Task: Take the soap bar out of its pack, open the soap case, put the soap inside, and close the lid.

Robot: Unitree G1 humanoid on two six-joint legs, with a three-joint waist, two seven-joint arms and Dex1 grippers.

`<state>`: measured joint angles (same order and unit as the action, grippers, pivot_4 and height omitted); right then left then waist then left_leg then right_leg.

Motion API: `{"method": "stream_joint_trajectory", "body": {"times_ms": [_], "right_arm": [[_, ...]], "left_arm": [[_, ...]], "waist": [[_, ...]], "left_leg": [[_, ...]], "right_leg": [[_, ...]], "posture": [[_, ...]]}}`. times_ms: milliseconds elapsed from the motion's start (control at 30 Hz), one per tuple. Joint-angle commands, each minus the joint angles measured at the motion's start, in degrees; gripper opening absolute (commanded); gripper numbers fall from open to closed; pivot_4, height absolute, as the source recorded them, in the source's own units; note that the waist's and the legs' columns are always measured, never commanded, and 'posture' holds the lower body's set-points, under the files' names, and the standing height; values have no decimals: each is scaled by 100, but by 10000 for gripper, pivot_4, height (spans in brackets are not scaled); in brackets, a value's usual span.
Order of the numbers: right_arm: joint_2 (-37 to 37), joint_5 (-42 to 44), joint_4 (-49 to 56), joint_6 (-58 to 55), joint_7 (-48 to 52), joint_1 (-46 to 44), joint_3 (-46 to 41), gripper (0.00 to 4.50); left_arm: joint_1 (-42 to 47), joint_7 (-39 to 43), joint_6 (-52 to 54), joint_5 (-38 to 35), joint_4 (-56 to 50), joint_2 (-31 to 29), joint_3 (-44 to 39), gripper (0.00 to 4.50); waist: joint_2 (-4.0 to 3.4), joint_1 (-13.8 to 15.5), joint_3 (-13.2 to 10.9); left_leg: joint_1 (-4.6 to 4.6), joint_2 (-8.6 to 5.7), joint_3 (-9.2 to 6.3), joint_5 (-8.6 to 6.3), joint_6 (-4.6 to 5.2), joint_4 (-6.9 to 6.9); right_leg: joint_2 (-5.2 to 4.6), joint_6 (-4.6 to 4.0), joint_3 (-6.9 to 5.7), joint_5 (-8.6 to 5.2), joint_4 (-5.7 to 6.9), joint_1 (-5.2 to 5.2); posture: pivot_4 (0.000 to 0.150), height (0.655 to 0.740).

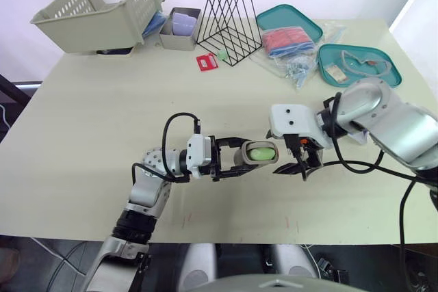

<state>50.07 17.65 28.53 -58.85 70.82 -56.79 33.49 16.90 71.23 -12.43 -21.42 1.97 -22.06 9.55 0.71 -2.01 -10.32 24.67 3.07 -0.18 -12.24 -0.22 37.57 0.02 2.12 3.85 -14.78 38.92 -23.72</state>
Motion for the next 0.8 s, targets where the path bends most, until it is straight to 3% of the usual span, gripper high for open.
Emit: {"method": "stream_joint_trajectory", "body": {"times_ms": [33,267,367,467,500,800], "right_arm": [[-91,-39,139,-125,-56,-174,34,44051],[-169,-197,16,-267,-169,-240,275,44051],[-188,-214,-5,-274,-169,-263,309,36964],[-240,-232,-28,-331,-207,-298,341,22512],[-261,-238,-32,-359,-224,-307,342,19567],[-353,-315,-89,-403,-258,-346,330,19541]], "left_arm": [[98,-95,-25,-14,-126,56,13,24206],[116,-195,60,9,-149,91,35,24206],[127,-209,76,31,-135,104,36,24206],[119,-218,85,47,-148,112,42,24206],[115,-226,89,48,-155,112,44,24206],[116,-255,192,196,-109,2,97,24206]], "waist": [[0,0,0],[0,0,0],[0,-1,0],[0,-2,0],[0,-2,0],[0,-4,0]], "left_leg": [[0,0,-1,0,0,0],[1,-1,-1,0,0,0],[1,-1,-1,0,0,0],[1,-1,-1,0,0,0],[1,0,-1,0,0,0],[1,0,-2,0,0,0]], "right_leg": [[0,0,-1,0,0,0],[0,0,-1,0,-1,0],[0,0,-1,0,-1,0],[0,0,-1,0,-1,0],[0,0,-1,0,0,0],[0,0,-1,0,0,0]], "posture": [[1500,7400],[1500,7400],[1500,7400],[1500,7400],[1500,7400],[1500,7400]]}}
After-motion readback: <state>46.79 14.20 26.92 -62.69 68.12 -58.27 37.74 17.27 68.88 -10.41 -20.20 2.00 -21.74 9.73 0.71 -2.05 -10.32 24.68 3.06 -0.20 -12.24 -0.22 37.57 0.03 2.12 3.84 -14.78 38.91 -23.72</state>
